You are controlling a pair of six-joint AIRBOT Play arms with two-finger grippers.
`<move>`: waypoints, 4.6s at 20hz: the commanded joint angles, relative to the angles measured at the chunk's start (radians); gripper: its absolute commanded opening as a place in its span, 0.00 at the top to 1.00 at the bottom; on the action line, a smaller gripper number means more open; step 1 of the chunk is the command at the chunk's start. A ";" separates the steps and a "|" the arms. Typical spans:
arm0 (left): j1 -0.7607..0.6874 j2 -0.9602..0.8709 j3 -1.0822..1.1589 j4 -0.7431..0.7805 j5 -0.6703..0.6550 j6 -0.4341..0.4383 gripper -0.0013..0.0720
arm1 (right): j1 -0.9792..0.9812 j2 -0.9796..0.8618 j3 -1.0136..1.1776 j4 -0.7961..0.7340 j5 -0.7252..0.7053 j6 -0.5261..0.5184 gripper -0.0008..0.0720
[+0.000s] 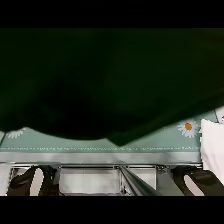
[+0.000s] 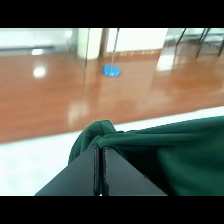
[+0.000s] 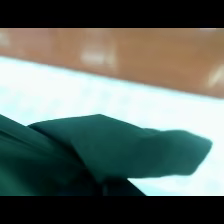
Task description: Fold the shirts.
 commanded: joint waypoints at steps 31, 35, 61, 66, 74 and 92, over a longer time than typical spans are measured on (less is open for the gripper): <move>0.279 -0.480 -0.716 -0.161 0.039 0.123 0.29 | -0.505 -0.389 -0.770 0.342 -0.361 -0.198 0.43; 0.166 -0.489 -0.956 -0.161 0.019 0.106 0.29 | -0.506 -0.297 -1.077 0.357 -0.422 -0.266 0.43; -0.351 -0.879 -0.630 -0.328 0.230 0.182 0.96 | -0.380 -0.375 -1.148 0.424 -0.529 -0.260 0.43; -0.338 -0.879 -0.627 -0.325 0.215 0.181 0.96 | -0.270 -0.574 -1.143 0.627 -0.592 -0.366 0.44; -0.339 -0.879 -0.627 -0.325 0.205 0.181 0.96 | -0.166 -0.787 -0.953 0.713 -0.615 -0.367 0.44; -0.090 -0.624 -0.229 -0.573 0.209 0.181 0.96 | -0.181 -0.572 -0.230 0.268 -0.396 -0.148 0.95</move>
